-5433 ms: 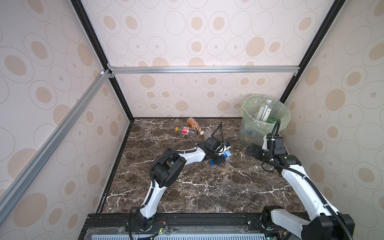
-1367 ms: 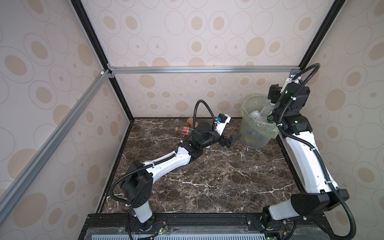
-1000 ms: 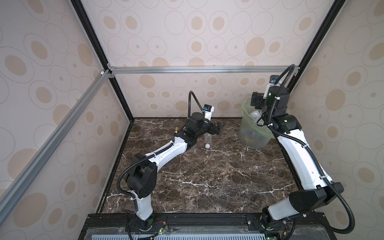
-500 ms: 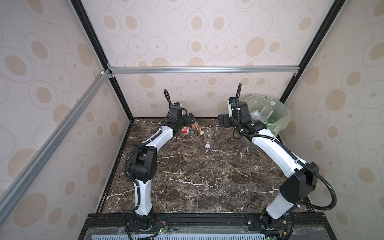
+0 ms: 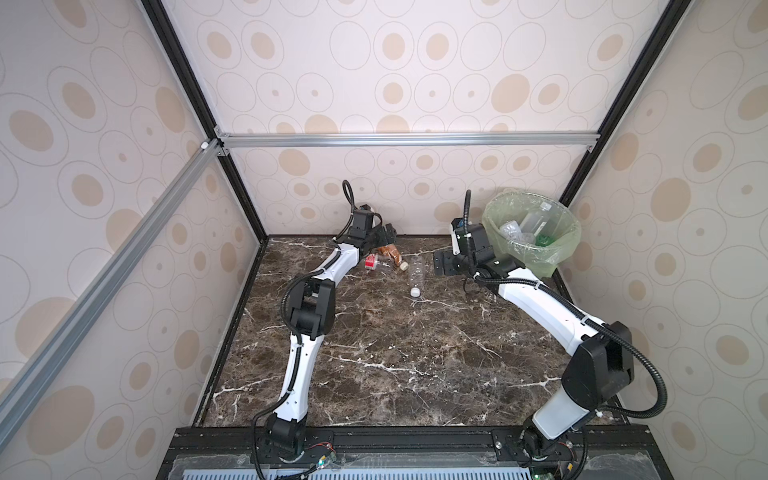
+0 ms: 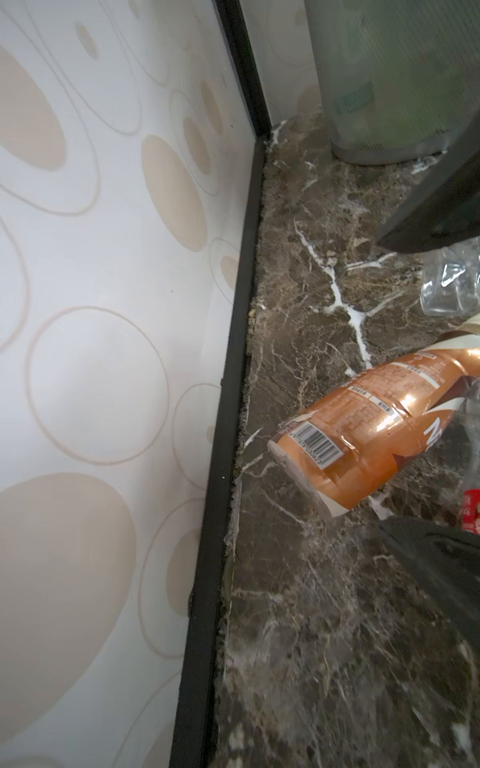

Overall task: Throw the plastic bottles in the bin
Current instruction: 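Move the left gripper toward the red-labelled bottle while the right lowers near the wastebasket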

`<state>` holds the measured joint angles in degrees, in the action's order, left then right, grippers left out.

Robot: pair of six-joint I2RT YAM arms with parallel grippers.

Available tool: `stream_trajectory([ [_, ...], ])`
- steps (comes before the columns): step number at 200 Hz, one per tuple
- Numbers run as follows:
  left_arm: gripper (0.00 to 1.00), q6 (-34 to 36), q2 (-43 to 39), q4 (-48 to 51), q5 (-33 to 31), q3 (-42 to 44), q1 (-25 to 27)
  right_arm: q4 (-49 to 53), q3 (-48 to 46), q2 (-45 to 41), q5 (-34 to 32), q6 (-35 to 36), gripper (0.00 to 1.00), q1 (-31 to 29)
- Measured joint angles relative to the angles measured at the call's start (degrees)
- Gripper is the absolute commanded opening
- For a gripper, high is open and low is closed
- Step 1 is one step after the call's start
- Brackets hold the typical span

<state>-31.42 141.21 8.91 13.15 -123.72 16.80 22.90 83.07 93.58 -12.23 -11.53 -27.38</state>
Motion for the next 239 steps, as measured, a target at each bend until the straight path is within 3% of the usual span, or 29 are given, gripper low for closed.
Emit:
stream_trajectory([
  [46, 0.99, 1.7, 1.0, -1.1, 0.8, 0.4, 0.0, -1.1, -0.8, -0.6, -0.4, 0.0, 1.0, 0.0],
  [168, 0.99, 3.3, -13.2, -8.8, -0.4, 27.4, 0.1, -1.0, -4.7, -3.0, -0.4, -1.5, 1.0, 0.1],
  [239, 0.99, 4.7, -21.7, -11.8, -0.5, 38.0, 1.1, -1.1, -8.0, -6.1, 0.2, -3.0, 1.0, 0.1],
])
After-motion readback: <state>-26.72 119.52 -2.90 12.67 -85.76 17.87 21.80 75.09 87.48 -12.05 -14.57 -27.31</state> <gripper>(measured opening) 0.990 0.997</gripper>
